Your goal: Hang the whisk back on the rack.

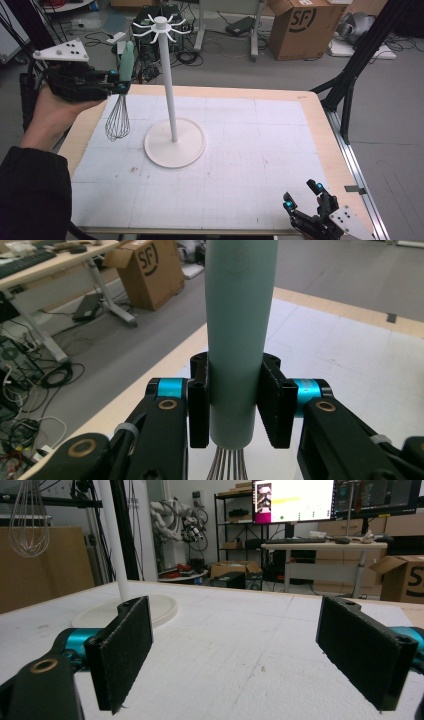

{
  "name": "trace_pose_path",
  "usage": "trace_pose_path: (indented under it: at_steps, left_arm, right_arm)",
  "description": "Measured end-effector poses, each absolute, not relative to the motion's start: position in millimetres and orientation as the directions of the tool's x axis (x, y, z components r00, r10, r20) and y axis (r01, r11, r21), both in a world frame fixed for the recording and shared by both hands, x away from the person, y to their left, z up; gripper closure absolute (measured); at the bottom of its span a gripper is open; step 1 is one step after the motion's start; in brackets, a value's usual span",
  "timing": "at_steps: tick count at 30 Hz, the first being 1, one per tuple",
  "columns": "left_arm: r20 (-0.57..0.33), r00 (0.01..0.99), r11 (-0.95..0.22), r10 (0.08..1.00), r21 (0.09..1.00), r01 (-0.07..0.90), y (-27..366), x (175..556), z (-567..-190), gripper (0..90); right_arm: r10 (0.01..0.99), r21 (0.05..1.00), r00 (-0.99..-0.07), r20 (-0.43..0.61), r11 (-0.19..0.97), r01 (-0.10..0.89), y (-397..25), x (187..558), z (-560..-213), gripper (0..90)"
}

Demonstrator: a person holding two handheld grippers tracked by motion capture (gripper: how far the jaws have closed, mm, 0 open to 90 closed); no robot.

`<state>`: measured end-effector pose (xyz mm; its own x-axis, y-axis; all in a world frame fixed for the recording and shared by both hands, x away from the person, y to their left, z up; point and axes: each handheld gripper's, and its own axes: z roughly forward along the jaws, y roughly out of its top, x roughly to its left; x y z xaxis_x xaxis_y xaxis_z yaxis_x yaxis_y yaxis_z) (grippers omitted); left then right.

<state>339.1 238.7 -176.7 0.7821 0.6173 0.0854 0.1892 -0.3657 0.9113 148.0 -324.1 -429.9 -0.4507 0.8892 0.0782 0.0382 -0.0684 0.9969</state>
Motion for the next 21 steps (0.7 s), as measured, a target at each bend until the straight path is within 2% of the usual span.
trace_pose_path:
  at_steps: [6, 21]
  left_arm:
    - [0.081, 0.784, -0.342, 0.616, 0.923, 0.173, 233, 343, -166, 69.2]
    - [0.102, 0.776, -0.384, 0.622, 0.904, 0.190, 224, 358, -161, 69.2]
  right_arm:
    - [0.889, 0.996, -0.449, 0.089, -0.079, 0.040, -325, 150, -430, 14.2]
    - [0.886, 0.994, -0.451, 0.106, -0.093, 0.052, -326, 154, -431, 14.2]
